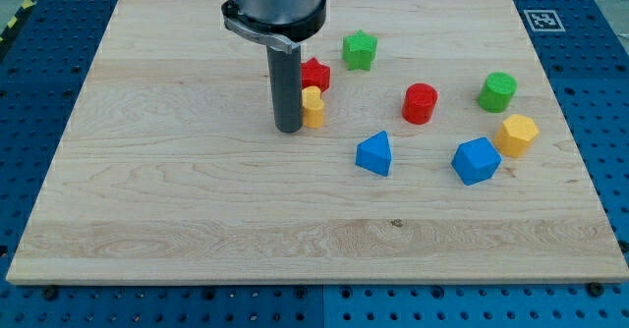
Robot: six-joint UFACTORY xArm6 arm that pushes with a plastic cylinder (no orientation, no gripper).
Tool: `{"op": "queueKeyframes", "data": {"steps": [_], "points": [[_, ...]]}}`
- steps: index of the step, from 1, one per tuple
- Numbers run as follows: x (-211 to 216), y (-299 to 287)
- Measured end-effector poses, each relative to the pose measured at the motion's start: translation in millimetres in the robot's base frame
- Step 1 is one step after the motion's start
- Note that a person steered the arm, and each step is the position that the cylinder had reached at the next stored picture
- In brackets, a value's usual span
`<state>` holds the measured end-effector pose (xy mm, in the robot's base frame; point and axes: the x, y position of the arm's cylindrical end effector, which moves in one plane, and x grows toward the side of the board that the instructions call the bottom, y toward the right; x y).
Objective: Slide the yellow heart diagonally bottom right to the red star
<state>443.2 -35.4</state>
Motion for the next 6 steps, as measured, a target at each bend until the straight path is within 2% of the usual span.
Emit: {"op": "queueKeyframes", "data": {"steps": [1, 2, 6], "points": [[-18, -36], [-48, -45], [-34, -1]]}}
